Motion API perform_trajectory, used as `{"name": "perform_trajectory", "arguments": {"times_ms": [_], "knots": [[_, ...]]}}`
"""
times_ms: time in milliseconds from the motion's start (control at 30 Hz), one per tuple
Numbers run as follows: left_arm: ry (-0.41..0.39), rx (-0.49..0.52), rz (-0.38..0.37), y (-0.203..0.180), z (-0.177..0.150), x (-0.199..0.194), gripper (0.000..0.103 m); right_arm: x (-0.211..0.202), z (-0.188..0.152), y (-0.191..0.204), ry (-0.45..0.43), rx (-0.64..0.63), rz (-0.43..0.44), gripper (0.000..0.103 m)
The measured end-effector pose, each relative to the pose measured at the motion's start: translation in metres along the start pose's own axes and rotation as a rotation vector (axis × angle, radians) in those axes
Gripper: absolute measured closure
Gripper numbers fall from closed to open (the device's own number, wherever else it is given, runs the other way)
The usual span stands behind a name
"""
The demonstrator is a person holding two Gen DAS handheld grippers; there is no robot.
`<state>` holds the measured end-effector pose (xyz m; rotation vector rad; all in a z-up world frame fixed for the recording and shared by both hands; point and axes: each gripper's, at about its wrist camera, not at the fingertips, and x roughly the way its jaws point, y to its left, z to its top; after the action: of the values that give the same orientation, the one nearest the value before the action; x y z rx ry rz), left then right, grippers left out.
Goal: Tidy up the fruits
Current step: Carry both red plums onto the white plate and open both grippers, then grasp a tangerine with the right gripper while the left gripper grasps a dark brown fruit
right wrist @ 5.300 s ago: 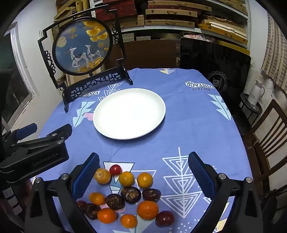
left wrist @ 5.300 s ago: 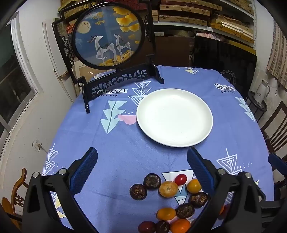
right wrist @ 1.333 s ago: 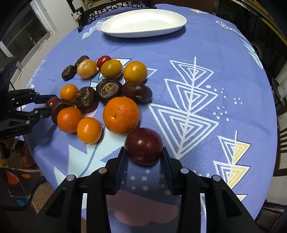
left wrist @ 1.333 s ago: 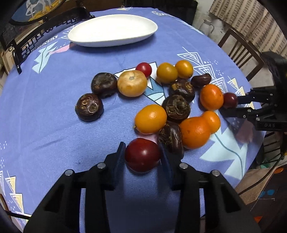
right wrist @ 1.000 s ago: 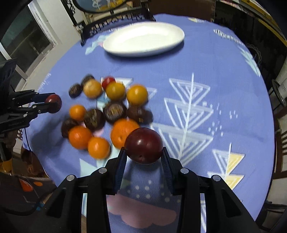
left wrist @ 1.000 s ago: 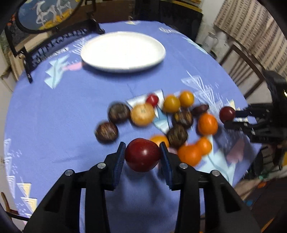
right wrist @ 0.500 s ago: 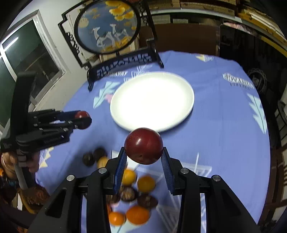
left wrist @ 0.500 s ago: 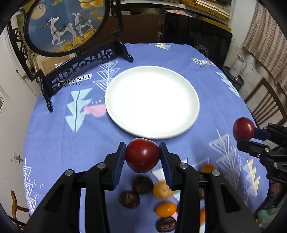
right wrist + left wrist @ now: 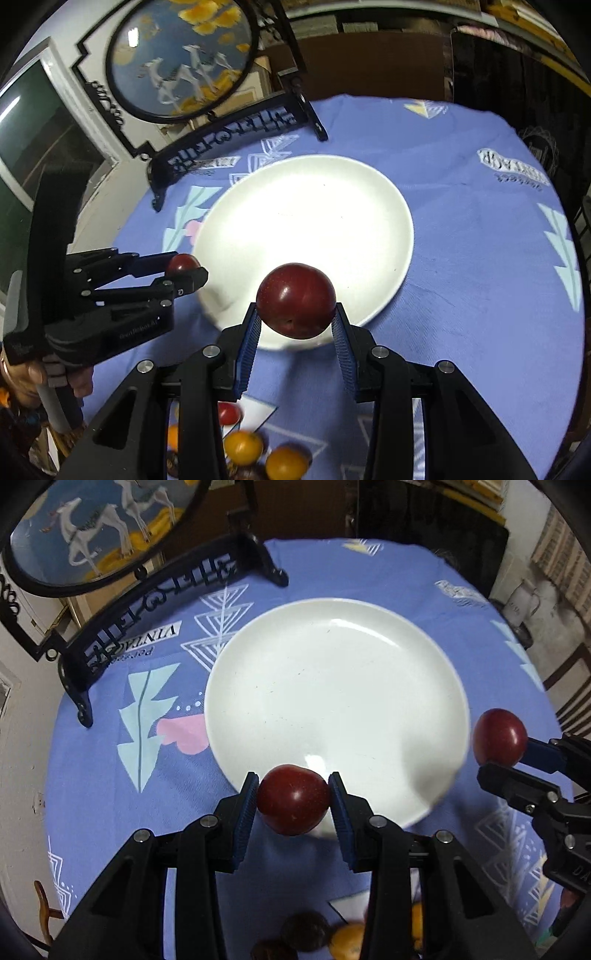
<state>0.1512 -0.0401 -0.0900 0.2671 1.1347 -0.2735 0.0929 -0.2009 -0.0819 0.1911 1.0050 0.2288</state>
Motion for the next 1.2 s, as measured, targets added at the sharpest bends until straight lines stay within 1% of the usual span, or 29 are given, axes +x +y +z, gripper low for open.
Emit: {"name": "perform_trajectory", "arguments": {"times_ms": [100,167,200,233,267,300,333,367,500,600,667,733,767,833,900,967,1000,1067,1133,1200], "knots": [[0.026,0.013,0.011,-0.001,0.008,0.016,0.064,0.024,0.007,-0.006,0.036,0.012,-0.01,0.062],[0.026,0.033,0.026,-0.004,0.014,0.025,0.063,0.035,0.011,-0.007,0.05,0.014,-0.011,0.062],[0.024,0.04,0.04,-0.005,0.016,0.028,0.051,0.041,0.015,-0.007,0.056,0.011,-0.017,0.061],[0.02,0.041,0.057,-0.006,0.019,0.03,0.038,0.044,0.017,-0.007,0.056,0.007,-0.021,0.056],[0.013,0.04,0.072,-0.006,0.021,0.031,0.034,0.046,0.021,-0.006,0.049,-0.004,-0.028,0.051],[0.004,0.034,0.085,-0.005,0.023,0.031,0.03,0.046,0.024,-0.005,0.044,-0.015,-0.043,0.04],[0.001,0.027,0.089,-0.003,0.025,0.03,0.029,0.046,0.026,-0.003,0.035,-0.029,-0.068,0.036],[-0.001,0.021,0.086,-0.001,0.026,0.029,0.029,0.042,0.028,-0.001,0.018,-0.047,-0.087,0.036],[-0.019,-0.015,0.082,0.014,0.025,0.019,0.028,0.025,0.027,0.001,-0.015,-0.071,-0.083,0.036],[-0.032,-0.044,0.079,0.024,0.017,0.007,0.025,0.012,0.019,-0.004,-0.024,-0.041,-0.064,0.034],[-0.045,-0.048,0.072,0.027,0.008,-0.003,0.024,0.0,0.007,-0.004,-0.029,-0.026,-0.051,0.033],[-0.062,-0.034,0.054,0.026,-0.009,-0.016,0.021,-0.011,-0.007,0.0,-0.032,-0.029,-0.03,0.033],[-0.07,-0.024,0.045,0.024,-0.018,-0.021,0.02,-0.018,-0.02,0.005,-0.033,-0.043,-0.02,0.033],[-0.075,0.014,0.015,0.019,-0.043,-0.032,0.019,-0.027,-0.039,0.016,-0.02,-0.078,0.0,0.033],[-0.071,0.063,-0.009,0.013,-0.072,-0.04,0.019,-0.038,-0.068,0.029,0.002,-0.136,0.014,0.033],[-0.064,0.099,-0.034,0.011,-0.098,-0.047,0.019,-0.047,-0.095,0.041,0.037,-0.183,0.039,0.033],[-0.056,0.114,-0.051,0.012,-0.116,-0.051,0.019,-0.053,-0.115,0.047,0.063,-0.208,0.064,0.033],[-0.039,0.131,-0.081,0.014,-0.141,-0.055,0.019,-0.06,-0.143,0.055,0.1,-0.234,0.098,0.033],[-0.011,0.144,-0.103,0.017,-0.167,-0.057,0.019,-0.062,-0.171,0.061,0.158,-0.251,0.127,0.033],[0.02,0.154,-0.122,0.019,-0.189,-0.056,0.019,-0.057,-0.19,0.066,0.211,-0.251,0.148,0.034]]}}
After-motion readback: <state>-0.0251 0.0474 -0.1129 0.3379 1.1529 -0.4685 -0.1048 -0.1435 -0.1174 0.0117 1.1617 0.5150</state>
